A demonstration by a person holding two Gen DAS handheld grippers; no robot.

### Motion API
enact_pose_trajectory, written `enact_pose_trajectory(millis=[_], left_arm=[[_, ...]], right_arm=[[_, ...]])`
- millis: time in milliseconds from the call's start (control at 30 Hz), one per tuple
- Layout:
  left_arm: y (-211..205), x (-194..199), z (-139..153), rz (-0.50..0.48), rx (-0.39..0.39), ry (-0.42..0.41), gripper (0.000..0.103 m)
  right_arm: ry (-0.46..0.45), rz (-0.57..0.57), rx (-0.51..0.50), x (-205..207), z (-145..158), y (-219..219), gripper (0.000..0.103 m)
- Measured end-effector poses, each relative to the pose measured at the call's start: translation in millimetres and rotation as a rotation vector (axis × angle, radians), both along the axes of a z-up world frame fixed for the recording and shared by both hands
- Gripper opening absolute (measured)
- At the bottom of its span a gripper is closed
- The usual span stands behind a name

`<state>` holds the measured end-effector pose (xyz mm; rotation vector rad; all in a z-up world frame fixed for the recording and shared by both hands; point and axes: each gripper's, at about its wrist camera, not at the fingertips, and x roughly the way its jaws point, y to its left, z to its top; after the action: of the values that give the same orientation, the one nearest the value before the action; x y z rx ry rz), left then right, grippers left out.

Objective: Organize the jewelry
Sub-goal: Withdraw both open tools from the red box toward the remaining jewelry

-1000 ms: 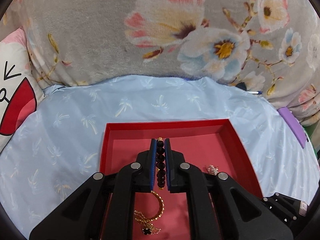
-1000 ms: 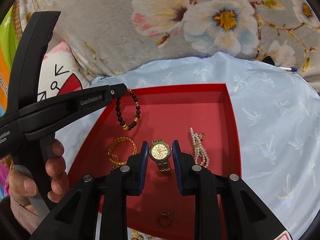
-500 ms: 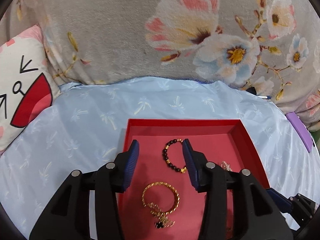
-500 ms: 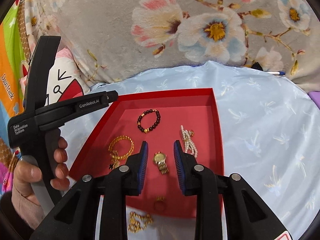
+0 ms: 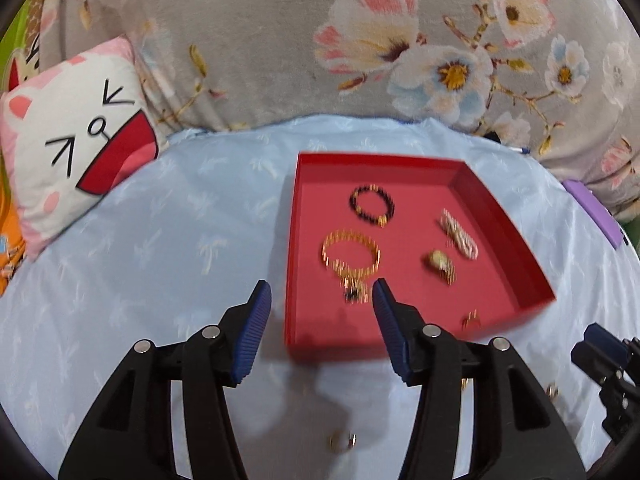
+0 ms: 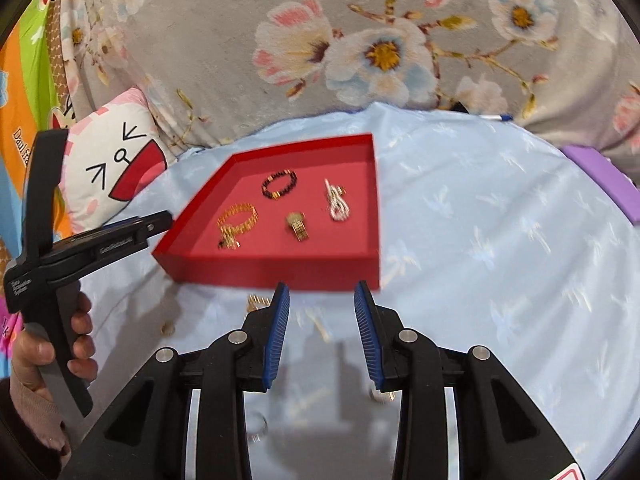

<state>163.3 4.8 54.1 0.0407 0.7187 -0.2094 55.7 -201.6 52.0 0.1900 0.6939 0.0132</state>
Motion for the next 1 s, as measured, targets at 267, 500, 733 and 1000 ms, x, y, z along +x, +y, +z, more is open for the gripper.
enact_pose_trajectory(millis=[267,500,733,1000], left_arm=[[16,-44,-45,0.018,-0.047,0.112,0.057],[10,-64,-54,0.004,-0.049,0.109,0.06],[13,-64,-57,-0.005,-0.078,0.119,0.061],[13,-64,-59,-0.017,-0.088,0.137,0.061]], right_arm=[[0.065,-0.044,0.007,-42,-32,-9,0.034],[0.102,-0.07,0.014,-54,-48,-16,0.034],[0.126,-0.074,0.022,-42,-53,-18,0.034],[0.129,-0.074,0.024,-38,-52,-16,0.034]])
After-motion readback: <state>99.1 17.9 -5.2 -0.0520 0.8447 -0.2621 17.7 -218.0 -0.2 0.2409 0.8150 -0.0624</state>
